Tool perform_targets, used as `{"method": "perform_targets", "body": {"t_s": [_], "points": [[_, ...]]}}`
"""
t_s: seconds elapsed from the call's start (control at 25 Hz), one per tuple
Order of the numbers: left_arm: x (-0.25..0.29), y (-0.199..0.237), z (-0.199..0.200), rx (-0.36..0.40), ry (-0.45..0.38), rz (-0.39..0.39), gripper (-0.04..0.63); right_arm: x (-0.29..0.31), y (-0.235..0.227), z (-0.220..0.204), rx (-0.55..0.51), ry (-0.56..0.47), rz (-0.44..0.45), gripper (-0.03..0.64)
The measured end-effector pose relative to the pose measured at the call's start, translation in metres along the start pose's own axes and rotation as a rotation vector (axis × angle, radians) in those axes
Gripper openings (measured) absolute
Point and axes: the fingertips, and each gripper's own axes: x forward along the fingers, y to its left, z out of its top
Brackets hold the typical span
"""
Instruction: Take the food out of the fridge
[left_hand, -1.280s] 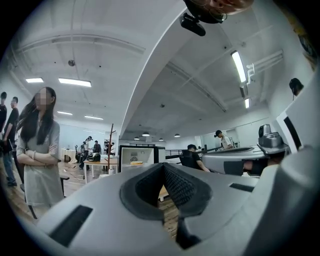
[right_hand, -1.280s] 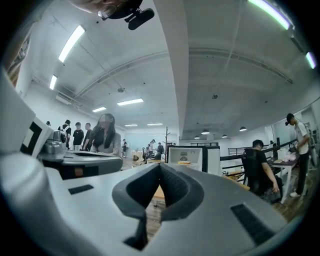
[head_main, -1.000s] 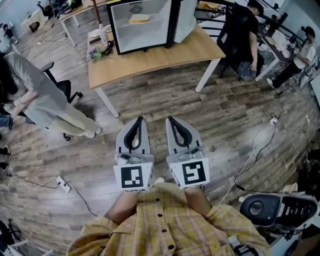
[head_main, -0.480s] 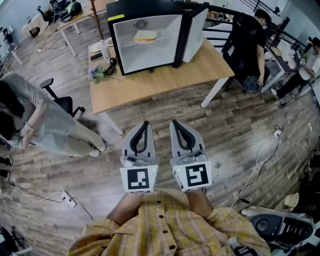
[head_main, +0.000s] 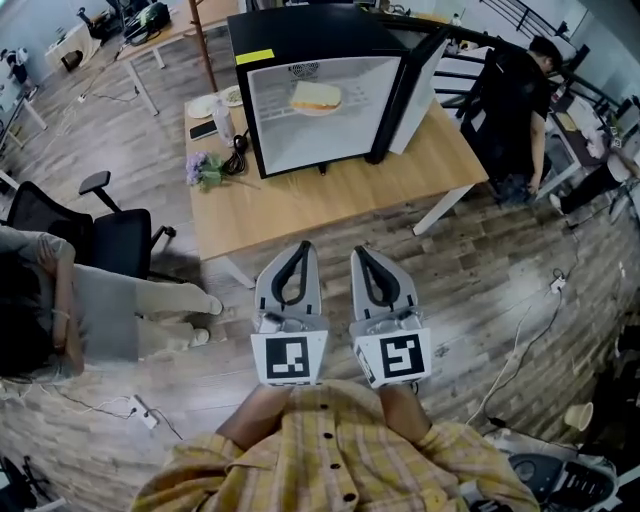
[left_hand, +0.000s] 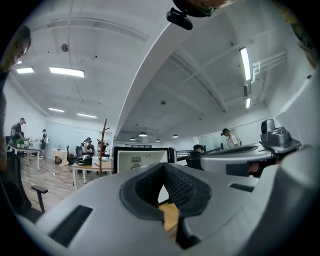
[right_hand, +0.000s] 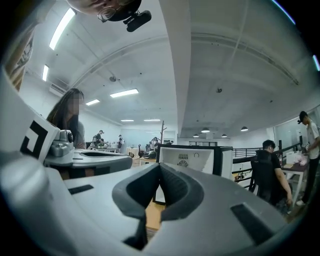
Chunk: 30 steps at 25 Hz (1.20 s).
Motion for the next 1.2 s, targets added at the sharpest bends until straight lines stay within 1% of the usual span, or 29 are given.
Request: {"method": "perform_targets", "body": {"t_s": [0.24, 0.4, 0.72, 0.88, 1.04, 1.2], "points": [[0.026, 0.035, -0.002, -0.033, 0.011, 0.005, 0.008, 0.035, 0.001, 0.001, -0.008, 0.022, -0.013, 0.008], [0.037, 0.046, -0.003, -0.044, 0.000, -0.008, 0.008, 0.050, 0.003, 0.002, -0.030, 0.033, -0.023, 0.008], [0.056, 0.057, 0.001, -0.039, -0.015, -0.007, 0.008, 0.073, -0.001, 0.007, -0.041, 0.022, -0.018, 0.008], [0.074, 0.059, 0.001, -0.025, -0.024, 0.003, 0.008, 0.089, -0.012, 0.008, -0.047, 0.015, -0.012, 0.008], [0.097, 0.062, 0.002, -0.014, -0.029, 0.014, 0.008, 0.110, -0.025, 0.012, -0.061, -0.017, -0.001, 0.008], [0.123, 0.067, -0.004, 0.007, -0.027, 0.032, 0.008, 0.134, -0.040, 0.005, -0.055, -0.016, 0.021, 0.008]]}}
